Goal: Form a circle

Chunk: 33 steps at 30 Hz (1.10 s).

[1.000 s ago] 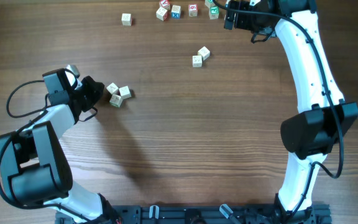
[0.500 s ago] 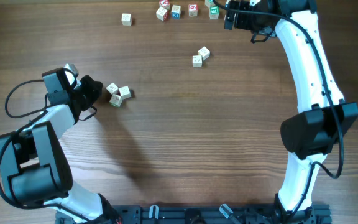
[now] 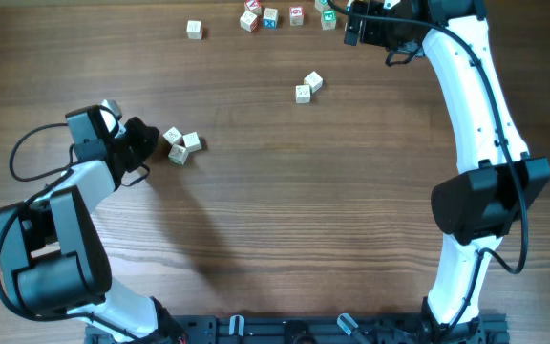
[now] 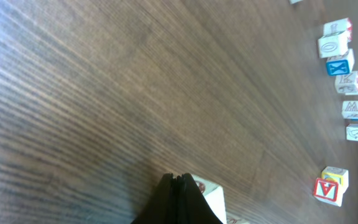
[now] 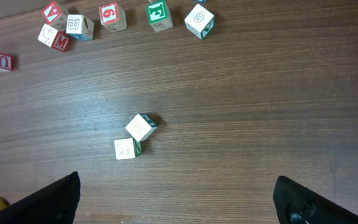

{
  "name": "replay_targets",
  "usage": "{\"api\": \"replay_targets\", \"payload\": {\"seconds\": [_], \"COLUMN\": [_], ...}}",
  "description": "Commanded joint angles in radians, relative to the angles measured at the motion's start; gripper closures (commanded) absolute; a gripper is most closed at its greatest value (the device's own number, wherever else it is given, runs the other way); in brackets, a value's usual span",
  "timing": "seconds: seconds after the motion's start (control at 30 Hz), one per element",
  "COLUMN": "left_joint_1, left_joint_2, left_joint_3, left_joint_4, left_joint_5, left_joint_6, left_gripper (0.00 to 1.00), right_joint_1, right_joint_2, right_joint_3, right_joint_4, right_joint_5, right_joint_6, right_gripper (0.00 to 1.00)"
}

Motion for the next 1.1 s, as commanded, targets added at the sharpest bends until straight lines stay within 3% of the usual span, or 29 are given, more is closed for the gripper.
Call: {"api": "replay_targets", "payload": {"seconds": [0.0, 0.6, 0.77, 1.07], "left_joint_1": [-0.003, -0.003, -0.003, -0.003], "left_joint_2": [0.01, 0.06, 0.06, 0.06], "left_joint_3": [0.0, 0.0, 0.0, 0.0], "left_joint_4": [0.021, 0.133, 0.131, 0.068], "left_joint_5": [0.012, -0.008, 0.081, 0.106], "left_joint_6": [-0.006, -0.011, -0.011, -0.018], "left_gripper": [0.96, 0.96, 0.96, 0.96], "right_joint_1": [0.001, 0.001, 0.001, 0.001], "right_joint_2": [-0.034, -0.034, -0.034, -0.034], "right_joint_3": [0.01, 0.01, 0.01, 0.01], "right_joint_4": [0.002, 0.002, 0.002, 0.002], "right_joint_5": [0.016, 0.016, 0.016, 0.016], "right_joint_6": [0.002, 0.001, 0.001, 0.001], "right_gripper": [0.0, 0.01, 0.0, 0.0]}}
